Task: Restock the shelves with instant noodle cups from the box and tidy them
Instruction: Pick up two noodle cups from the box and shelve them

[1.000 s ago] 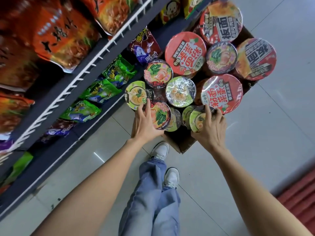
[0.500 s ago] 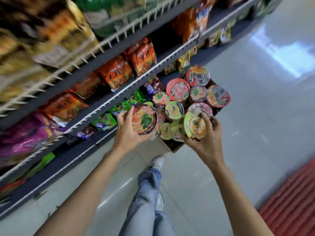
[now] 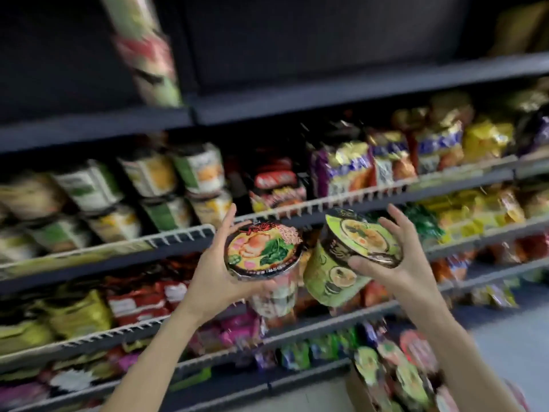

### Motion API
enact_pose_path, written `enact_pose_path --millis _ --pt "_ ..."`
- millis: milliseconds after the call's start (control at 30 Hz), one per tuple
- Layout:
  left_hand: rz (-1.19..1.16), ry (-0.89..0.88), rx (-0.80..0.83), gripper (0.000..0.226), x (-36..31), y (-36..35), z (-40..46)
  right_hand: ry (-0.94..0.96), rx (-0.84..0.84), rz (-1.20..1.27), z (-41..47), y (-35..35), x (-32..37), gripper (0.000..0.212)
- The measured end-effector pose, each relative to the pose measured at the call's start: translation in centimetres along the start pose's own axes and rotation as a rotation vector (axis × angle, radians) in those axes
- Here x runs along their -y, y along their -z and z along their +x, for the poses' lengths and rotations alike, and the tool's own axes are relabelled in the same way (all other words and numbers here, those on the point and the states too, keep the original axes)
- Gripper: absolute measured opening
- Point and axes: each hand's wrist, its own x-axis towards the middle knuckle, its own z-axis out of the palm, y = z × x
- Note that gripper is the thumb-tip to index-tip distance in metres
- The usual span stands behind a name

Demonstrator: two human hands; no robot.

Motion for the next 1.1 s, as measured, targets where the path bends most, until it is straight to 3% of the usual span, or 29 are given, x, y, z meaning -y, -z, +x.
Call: enact_pose_path --millis 167,300,400,500,700,1100 --pt "-0.128 -0.121 -0.280 0.121 -4.8 12.0 0.7 0.155 0.178 0.359 4.4 -7.9 9.5 0.114" --pt "-0.170 -0.250 -0.484 0.116 -6.6 21.6 2.7 0.254 0.268 0.513 7.9 -15.1 15.6 0.108" --pt "-0.119 -0.310 -0.588 0.107 -6.9 28.1 7.0 0.308 0.225 0.561 10.5 -20.4 18.7 0.106" --pt "-0.043 -0.257 -0.657 0.111 -6.0 32.8 12.7 0.349 0.118 0.545 13.2 -25.1 20.8 0.113" --pt "0.159 -0.053 -0.584 0.104 -3.2 35.0 22.5 0.349 -0.092 0.464 17.7 -30.7 23.5 0.121" --pt "0.324 0.200 -0.431 0.111 0.5 36.1 29.3 0.320 -0.188 0.397 20.9 -34.8 24.5 0.107"
